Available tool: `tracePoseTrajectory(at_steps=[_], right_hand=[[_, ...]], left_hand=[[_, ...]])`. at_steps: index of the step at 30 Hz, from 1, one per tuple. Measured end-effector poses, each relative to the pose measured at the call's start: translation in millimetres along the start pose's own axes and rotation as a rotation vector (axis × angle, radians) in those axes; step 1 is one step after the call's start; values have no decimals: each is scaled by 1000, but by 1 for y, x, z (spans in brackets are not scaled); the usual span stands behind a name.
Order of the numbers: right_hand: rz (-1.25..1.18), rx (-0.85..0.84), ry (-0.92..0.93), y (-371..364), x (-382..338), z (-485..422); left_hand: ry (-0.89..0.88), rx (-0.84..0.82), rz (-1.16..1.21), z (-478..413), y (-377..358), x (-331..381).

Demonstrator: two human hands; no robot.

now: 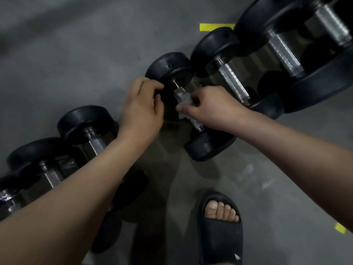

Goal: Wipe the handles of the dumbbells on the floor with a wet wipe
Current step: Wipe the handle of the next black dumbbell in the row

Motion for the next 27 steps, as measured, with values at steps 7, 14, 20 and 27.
tracePoseTrajectory(at_steps=[7,14,20,27], right_hand=[[-172,-55,-104,-8,-1,-31],[-309,-130,-139,2,3,-32],[-629,-35,-250,-16,11,-56],[-629,-343,-231,-10,18,-30]], left_hand=[[304,-127,149,-23,-17,-20],[312,-104,141,-22,-22,-22],[318,-62,269,-20,-26,-32],[303,12,354,-20,-35,-36]])
Point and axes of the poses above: each hand's wrist, its own z-axis away from the middle knuckle, its own y-axis out of the back of the hand, x = y × z, the point moved 5 cm from there along -z, towards the middle knuckle, and after that the axes turned 1 degree about -x, right-handed, at the moved point
